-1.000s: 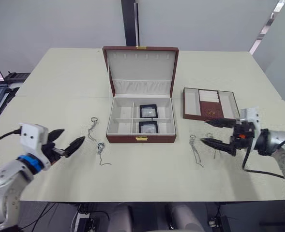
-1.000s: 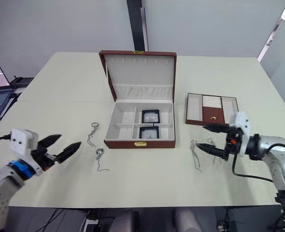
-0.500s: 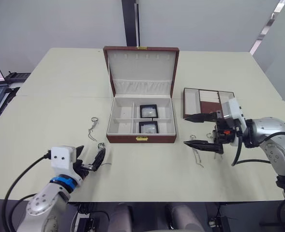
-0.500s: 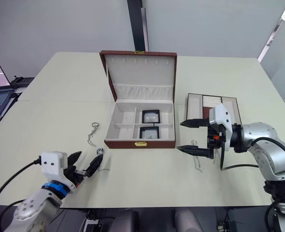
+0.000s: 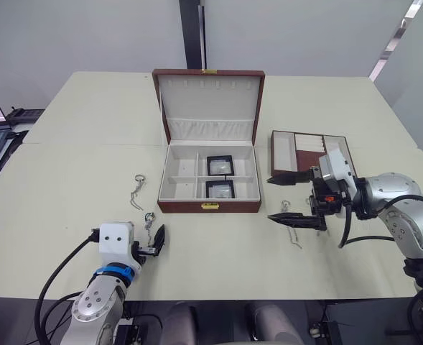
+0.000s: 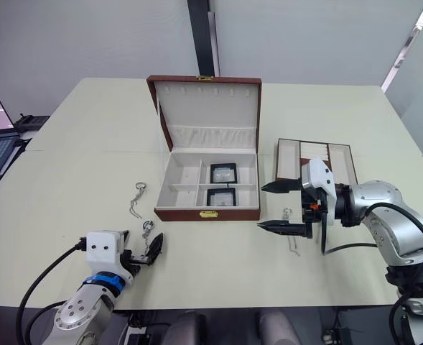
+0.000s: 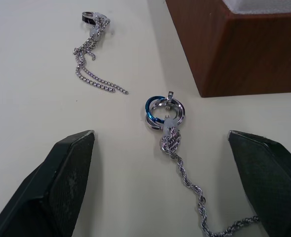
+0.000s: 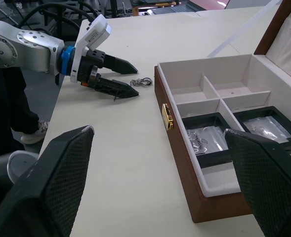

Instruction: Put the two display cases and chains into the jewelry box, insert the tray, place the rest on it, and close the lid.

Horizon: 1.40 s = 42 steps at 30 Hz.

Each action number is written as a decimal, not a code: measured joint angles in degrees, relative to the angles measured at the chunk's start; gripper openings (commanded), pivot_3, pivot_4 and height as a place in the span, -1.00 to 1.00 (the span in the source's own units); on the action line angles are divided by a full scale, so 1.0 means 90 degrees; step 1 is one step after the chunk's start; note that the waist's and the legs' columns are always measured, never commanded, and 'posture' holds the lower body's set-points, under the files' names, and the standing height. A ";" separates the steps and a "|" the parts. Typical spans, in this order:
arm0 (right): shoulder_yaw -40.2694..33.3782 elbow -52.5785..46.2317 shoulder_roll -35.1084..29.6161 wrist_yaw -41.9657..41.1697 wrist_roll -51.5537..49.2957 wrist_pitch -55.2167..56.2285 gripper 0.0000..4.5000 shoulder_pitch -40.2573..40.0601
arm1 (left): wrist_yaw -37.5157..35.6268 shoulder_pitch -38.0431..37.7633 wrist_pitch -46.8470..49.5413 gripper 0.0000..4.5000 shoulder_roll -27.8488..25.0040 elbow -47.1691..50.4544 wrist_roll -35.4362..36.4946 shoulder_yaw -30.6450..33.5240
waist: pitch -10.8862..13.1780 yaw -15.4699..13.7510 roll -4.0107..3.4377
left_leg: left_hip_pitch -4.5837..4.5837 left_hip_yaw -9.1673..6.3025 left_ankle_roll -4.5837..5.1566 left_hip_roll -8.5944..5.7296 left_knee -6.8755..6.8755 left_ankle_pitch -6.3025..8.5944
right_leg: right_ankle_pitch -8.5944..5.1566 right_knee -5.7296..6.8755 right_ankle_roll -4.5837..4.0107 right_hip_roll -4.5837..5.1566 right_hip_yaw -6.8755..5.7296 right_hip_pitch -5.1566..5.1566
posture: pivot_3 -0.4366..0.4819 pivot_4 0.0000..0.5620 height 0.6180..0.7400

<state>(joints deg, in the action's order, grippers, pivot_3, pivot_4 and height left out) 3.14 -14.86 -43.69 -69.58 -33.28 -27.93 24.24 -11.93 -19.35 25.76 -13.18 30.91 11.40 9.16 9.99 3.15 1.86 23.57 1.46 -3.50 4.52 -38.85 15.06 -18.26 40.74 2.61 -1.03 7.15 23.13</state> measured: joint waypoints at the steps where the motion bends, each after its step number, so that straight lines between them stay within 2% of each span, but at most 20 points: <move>1: 0.0000 0.0000 0.0000 -0.0006 0.0000 -0.0002 1.00 -0.0001 | -0.0002 -0.0002 0.0022 0.98 -0.0007 0.0000 -0.0003 -0.0010 | -0.0001 0.0000 -0.0002 | -0.0001 0.0000 0.0000 0.0000 0.0000 0.0000 | 0.0000 0.0000 0.0000 0.0000 0.0000 0.0000 | -0.05 -0.47 1.00; 3: -0.0001 -0.0002 0.0000 -0.0008 0.0000 -0.0003 1.00 -0.0009 | -0.0012 -0.0006 0.0080 0.98 -0.0016 0.0000 0.0002 -0.0036 | -0.0003 -0.0005 -0.0004 | -0.0001 0.0001 0.0000 0.0000 0.0000 0.0000 | 0.0000 0.0000 0.0000 0.0000 0.0000 -0.0001 | -0.05 -0.47 1.00; 5: -0.0001 -0.0008 0.0000 -0.0008 0.0000 -0.0003 1.00 -0.0039 | -0.0018 0.0004 0.0143 0.81 -0.0018 0.0007 0.0025 -0.0047 | -0.0006 -0.0007 -0.0006 | -0.0002 0.0001 0.0000 0.0000 0.0000 0.0000 | 0.0000 -0.0001 0.0000 0.0000 0.0000 -0.0003 | -0.05 -0.47 1.00; 9: -0.0001 -0.0008 0.0000 -0.0004 0.0000 -0.0003 1.00 -0.0080 | -0.0076 0.0076 0.0268 0.33 -0.0083 0.0007 0.0060 -0.0090 | -0.0010 -0.0007 -0.0010 | -0.0004 0.0001 0.0000 -0.0001 0.0000 0.0000 | 0.0000 -0.0001 0.0000 0.0001 0.0001 -0.0004 | -0.05 -0.47 1.00; 17: -0.0007 -0.0012 -0.0001 0.0029 0.0000 -0.0004 1.00 -0.0111 | 0.0001 0.0243 0.0512 -0.77 -0.0042 -0.0019 0.0185 0.0075 | -0.0011 -0.0011 -0.0011 | -0.0005 0.0001 0.0000 -0.0001 0.0000 0.0000 | 0.0000 -0.0001 0.0000 0.0001 0.0001 -0.0006 | -0.05 -0.47 1.00; 19: -0.0012 -0.0014 -0.0002 0.0040 0.0000 -0.0006 1.00 -0.0111 | -0.0001 0.0246 0.0540 -0.98 -0.0036 -0.0012 0.0231 0.0088 | -0.0011 -0.0012 -0.0012 | -0.0005 0.0001 0.0000 -0.0002 0.0000 0.0000 | 0.0000 -0.0001 0.0000 0.0001 0.0001 -0.0006 | -0.05 -0.47 1.00; 32: -0.0025 -0.0071 -0.0004 0.0102 -0.0011 -0.0019 1.00 -0.0137 | -0.0006 0.0386 0.0733 -0.98 -0.0024 0.0032 0.0530 0.0298 | -0.0013 -0.0012 -0.0013 | -0.0006 0.0000 0.0000 -0.0002 0.0001 0.0000 | 0.0000 -0.0002 0.0001 0.0001 0.0000 -0.0007 | -0.05 -0.47 1.00; 38: -0.0092 -0.0100 -0.0004 0.0119 -0.0131 -0.0061 1.00 -0.0069 | 0.0074 0.0862 0.1657 -0.98 -0.0136 0.0345 0.1032 0.0601 | -0.0006 -0.0011 0.0000 | -0.0004 -0.0004 0.0000 -0.0001 0.0001 0.0000 | -0.0001 -0.0002 0.0001 0.0000 -0.0003 -0.0006 | -0.05 -0.47 1.00; 42: -0.0091 -0.0104 -0.0003 0.0127 -0.0144 -0.0062 1.00 -0.0043 | 0.0279 0.1627 0.2344 -0.98 -0.0190 0.0898 0.1503 0.0725 | -0.0004 -0.0024 0.0002 | -0.0002 -0.0006 0.0000 -0.0001 0.0001 0.0000 | 0.0000 -0.0002 0.0001 0.0000 -0.0005 -0.0006 | -0.05 -0.47 1.00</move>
<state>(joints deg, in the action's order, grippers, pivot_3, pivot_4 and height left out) 2.32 -15.80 -43.72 -68.44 -34.57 -28.49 23.85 -9.42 -4.71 46.86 -14.89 38.99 24.92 15.68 9.95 2.93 1.88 23.55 1.41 -3.51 4.50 -38.85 15.06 -18.26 40.72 2.62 -1.03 7.11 23.08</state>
